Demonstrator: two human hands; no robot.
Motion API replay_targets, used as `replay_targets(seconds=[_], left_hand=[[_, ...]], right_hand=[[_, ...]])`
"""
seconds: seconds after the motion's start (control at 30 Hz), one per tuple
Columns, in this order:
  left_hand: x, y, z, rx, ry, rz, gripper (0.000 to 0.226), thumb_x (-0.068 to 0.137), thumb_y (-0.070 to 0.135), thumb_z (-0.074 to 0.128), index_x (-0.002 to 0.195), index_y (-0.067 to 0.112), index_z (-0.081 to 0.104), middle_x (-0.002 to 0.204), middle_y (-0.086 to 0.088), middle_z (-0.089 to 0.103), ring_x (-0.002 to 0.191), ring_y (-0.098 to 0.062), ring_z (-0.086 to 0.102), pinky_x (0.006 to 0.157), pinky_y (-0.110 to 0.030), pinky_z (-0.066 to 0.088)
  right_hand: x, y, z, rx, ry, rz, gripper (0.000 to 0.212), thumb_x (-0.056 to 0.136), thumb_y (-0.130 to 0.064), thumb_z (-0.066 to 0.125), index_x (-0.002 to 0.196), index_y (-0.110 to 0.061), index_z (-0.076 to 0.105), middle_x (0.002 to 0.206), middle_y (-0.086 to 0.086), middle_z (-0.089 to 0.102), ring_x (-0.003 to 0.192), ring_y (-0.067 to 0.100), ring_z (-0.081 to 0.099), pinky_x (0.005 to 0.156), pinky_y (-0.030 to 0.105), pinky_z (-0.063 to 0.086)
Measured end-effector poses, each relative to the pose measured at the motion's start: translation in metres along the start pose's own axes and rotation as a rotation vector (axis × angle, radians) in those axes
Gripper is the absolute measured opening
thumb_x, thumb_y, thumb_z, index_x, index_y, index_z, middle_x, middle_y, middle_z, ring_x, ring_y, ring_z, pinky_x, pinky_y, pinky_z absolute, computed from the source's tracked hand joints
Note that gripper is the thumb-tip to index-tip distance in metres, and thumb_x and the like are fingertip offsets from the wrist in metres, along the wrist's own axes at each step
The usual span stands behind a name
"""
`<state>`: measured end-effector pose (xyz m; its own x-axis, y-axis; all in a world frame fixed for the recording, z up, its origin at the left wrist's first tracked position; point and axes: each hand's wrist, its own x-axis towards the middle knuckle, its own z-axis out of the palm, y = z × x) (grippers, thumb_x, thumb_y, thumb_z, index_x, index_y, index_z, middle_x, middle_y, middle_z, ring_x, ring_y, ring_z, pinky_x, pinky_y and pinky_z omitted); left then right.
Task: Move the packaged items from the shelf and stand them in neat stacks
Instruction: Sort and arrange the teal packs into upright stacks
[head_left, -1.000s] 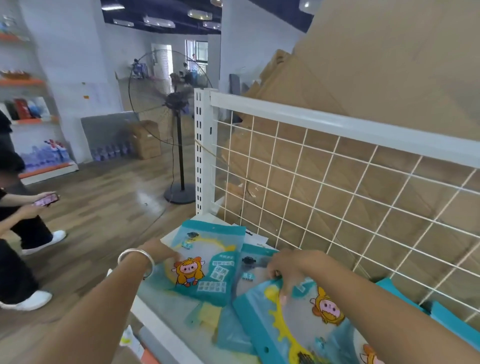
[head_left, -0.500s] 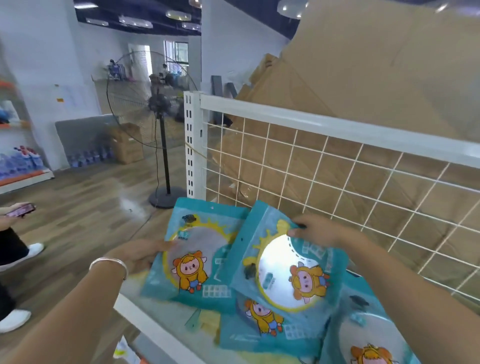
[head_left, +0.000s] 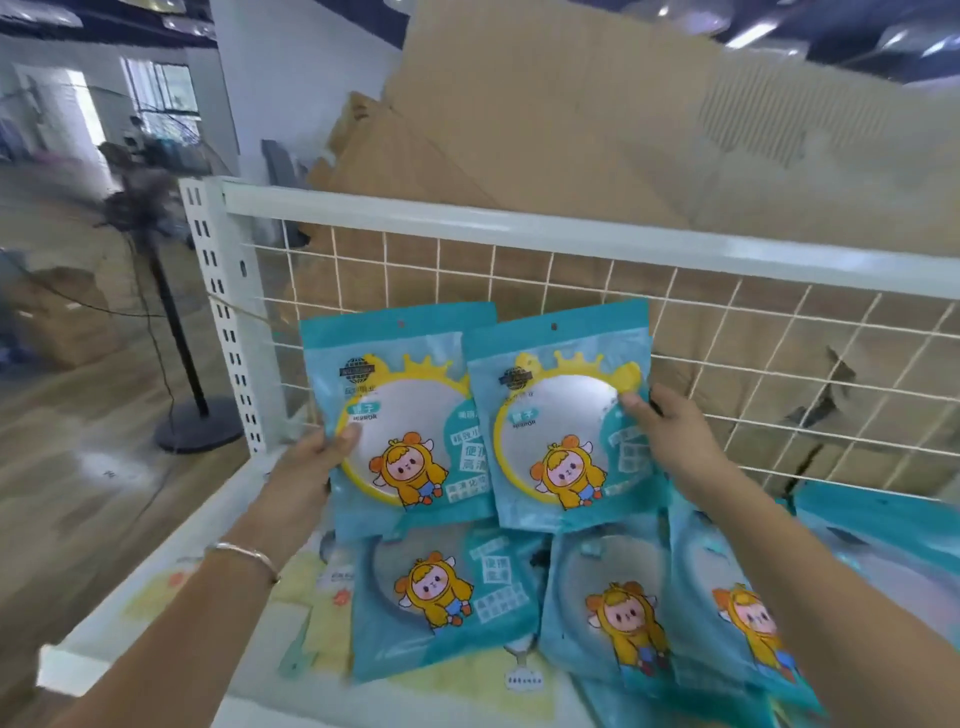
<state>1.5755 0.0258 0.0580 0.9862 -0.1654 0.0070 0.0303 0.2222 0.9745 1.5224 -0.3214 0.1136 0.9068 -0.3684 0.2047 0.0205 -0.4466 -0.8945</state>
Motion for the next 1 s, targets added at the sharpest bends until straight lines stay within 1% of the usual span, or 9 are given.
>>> replay_targets(seconds=[0.13,0.23,0.37,0.5,0.57,0.63,0.7,0.83,1.0], left_hand=[[0.002,-0.007,0.067,-0.022,-0.112,0.033,0.023,0.092,0.027,0.055,0.112,0.021,0.064,0.116,-0.006,0.069,0.106,-0.024,0.066,0.090,-0.040,0.052],[-0.007,-0.017,0.123,-0.039,-0.208,0.008,0.035,0.088,0.031,0.057,0.118,0.014,0.062,0.115,-0.008,0.069,0.108,-0.027,0.065,0.083,-0.035,0.057],[-0.036,-0.032,0.201,-0.105,-0.306,-0.043,0.032,0.090,0.029,0.056,0.117,0.012,0.061,0.113,-0.008,0.070,0.105,-0.023,0.066,0.085,-0.035,0.056],[-0.086,-0.056,0.285,-0.101,-0.405,-0.076,0.027,0.087,0.029,0.059,0.110,0.016,0.065,0.113,-0.004,0.070,0.106,-0.017,0.065,0.095,-0.034,0.051],[-0.114,-0.067,0.323,-0.063,-0.446,-0.072,0.026,0.088,0.028,0.058,0.110,0.016,0.065,0.108,0.000,0.072,0.099,-0.011,0.068,0.087,-0.026,0.053],[-0.141,-0.076,0.359,-0.050,-0.486,-0.087,0.021,0.091,0.026,0.057,0.106,0.015,0.065,0.103,-0.001,0.073,0.091,-0.011,0.070,0.072,-0.021,0.056],[-0.167,-0.083,0.392,-0.025,-0.523,-0.094,0.018,0.092,0.025,0.055,0.103,0.013,0.065,0.103,-0.003,0.072,0.093,-0.015,0.068,0.074,-0.023,0.053],[-0.211,-0.099,0.454,0.002,-0.614,-0.082,0.017,0.092,0.026,0.054,0.101,0.018,0.066,0.104,-0.001,0.072,0.096,-0.013,0.066,0.084,-0.027,0.049],[-0.250,-0.112,0.523,0.093,-0.734,-0.081,0.034,0.088,0.041,0.057,0.098,0.010,0.066,0.101,-0.013,0.070,0.093,-0.025,0.061,0.090,-0.042,0.048]], right_hand=[[-0.034,0.016,-0.068,0.078,0.192,0.071,0.034,0.096,-0.029,0.052,0.103,0.004,0.057,0.084,0.019,0.058,0.076,0.023,0.055,0.071,0.035,0.045],[-0.067,0.027,-0.125,0.164,0.338,0.119,0.049,0.094,-0.033,0.055,0.109,0.013,0.048,0.086,0.030,0.049,0.076,0.023,0.047,0.069,0.038,0.041],[-0.118,0.047,-0.199,0.186,0.506,0.140,0.050,0.095,-0.032,0.054,0.106,0.016,0.046,0.084,0.008,0.045,0.074,0.022,0.040,0.066,0.037,0.036],[-0.190,0.062,-0.276,0.180,0.624,0.185,0.023,0.098,-0.024,0.050,0.095,-0.003,0.058,0.081,0.007,0.055,0.069,0.018,0.049,0.061,0.030,0.041],[-0.226,0.070,-0.311,0.188,0.673,0.188,0.022,0.098,-0.023,0.050,0.092,-0.003,0.058,0.079,0.007,0.056,0.068,0.018,0.052,0.060,0.028,0.043],[-0.260,0.077,-0.344,0.175,0.725,0.188,0.025,0.098,-0.023,0.050,0.079,-0.007,0.054,0.076,0.007,0.051,0.067,0.018,0.049,0.059,0.030,0.041],[-0.291,0.086,-0.374,0.157,0.784,0.203,0.030,0.097,-0.024,0.050,0.070,-0.012,0.045,0.070,0.005,0.046,0.064,0.017,0.045,0.057,0.031,0.037],[-0.348,0.102,-0.425,0.144,0.905,0.218,0.043,0.094,-0.030,0.053,0.093,0.013,0.047,0.080,0.012,0.051,0.073,0.022,0.047,0.066,0.037,0.038],[-0.397,0.124,-0.477,0.150,0.993,0.272,0.034,0.097,-0.026,0.050,0.103,0.008,0.055,0.089,0.013,0.058,0.079,0.023,0.054,0.071,0.038,0.044]])
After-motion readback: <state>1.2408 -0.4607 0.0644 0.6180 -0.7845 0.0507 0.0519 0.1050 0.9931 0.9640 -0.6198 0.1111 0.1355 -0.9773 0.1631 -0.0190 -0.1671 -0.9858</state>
